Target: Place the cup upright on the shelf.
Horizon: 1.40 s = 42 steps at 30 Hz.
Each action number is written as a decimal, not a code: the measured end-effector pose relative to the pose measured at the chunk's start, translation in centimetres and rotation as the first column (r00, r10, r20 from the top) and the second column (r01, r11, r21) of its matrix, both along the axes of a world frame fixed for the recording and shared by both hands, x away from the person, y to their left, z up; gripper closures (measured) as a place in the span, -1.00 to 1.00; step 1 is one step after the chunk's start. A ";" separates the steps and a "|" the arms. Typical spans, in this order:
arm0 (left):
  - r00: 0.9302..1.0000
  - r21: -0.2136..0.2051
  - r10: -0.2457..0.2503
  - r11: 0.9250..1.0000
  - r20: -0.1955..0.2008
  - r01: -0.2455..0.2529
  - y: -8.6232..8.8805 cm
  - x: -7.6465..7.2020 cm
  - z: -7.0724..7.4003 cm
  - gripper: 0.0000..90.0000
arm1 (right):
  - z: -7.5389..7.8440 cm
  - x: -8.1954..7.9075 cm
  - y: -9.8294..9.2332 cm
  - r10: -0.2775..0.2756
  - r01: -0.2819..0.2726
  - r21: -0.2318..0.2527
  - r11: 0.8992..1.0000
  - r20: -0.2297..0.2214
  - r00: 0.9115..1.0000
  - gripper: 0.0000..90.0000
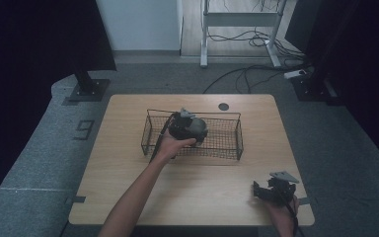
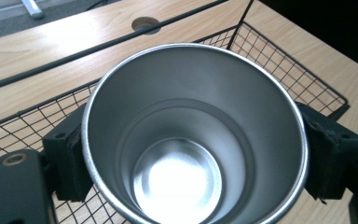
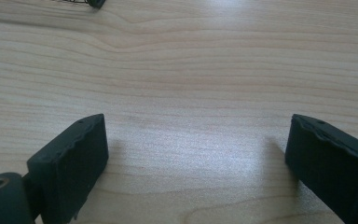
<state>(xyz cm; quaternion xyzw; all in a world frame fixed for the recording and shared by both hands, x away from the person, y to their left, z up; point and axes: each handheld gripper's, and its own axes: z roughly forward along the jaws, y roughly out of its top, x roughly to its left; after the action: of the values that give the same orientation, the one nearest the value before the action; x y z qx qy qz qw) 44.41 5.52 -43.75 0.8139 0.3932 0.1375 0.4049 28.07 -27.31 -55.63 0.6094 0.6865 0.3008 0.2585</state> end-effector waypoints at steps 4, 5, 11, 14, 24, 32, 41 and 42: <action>1.000 0.011 0.005 1.000 -0.012 -0.005 0.0 0.3 -0.5 -0.67 | 0.0 0.0 0.0 0.000 0.000 0.000 1.000 0.000 1.000 -0.87; 1.000 0.014 0.004 1.000 -0.012 -0.004 -0.1 0.3 -0.6 -0.67 | 0.0 0.0 0.0 0.000 0.000 0.000 1.000 0.000 1.000 -0.87; 1.000 0.021 0.008 1.000 -0.023 -0.007 -0.3 0.6 -1.2 -0.67 | 0.0 0.0 0.0 0.000 0.000 0.000 1.000 0.000 1.000 -0.87; 1.000 0.027 0.005 1.000 -0.029 -0.004 -0.5 0.6 -1.5 -0.67 | 0.0 0.0 0.0 0.000 0.000 0.000 1.000 0.000 1.000 -0.87; 0.999 0.042 0.000 0.999 -0.048 0.002 -1.2 0.8 -2.3 -0.67 | 0.0 0.0 0.0 -0.001 0.001 0.000 1.000 0.000 1.000 -0.87; 0.998 0.050 0.003 0.999 -0.060 0.000 -1.4 1.2 -2.9 -0.67 | 0.0 0.0 0.0 0.000 0.000 0.000 1.000 0.000 1.000 -0.87; 0.997 0.067 0.010 0.998 -0.075 -0.005 -1.6 1.5 -3.4 -0.68 | 0.0 0.0 0.0 -0.001 0.001 0.000 1.000 0.001 1.000 -0.87; 0.997 0.068 0.013 0.998 -0.078 -0.007 -1.6 1.5 -3.5 -0.68 | 0.0 0.0 0.0 -0.001 0.001 0.000 1.000 0.001 1.000 -0.87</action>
<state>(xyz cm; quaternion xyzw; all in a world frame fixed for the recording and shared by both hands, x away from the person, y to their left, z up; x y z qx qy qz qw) 45.91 3.92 -47.25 0.8300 0.4080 0.1207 0.3608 28.07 -27.32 -55.63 0.6097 0.6861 0.3008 0.2589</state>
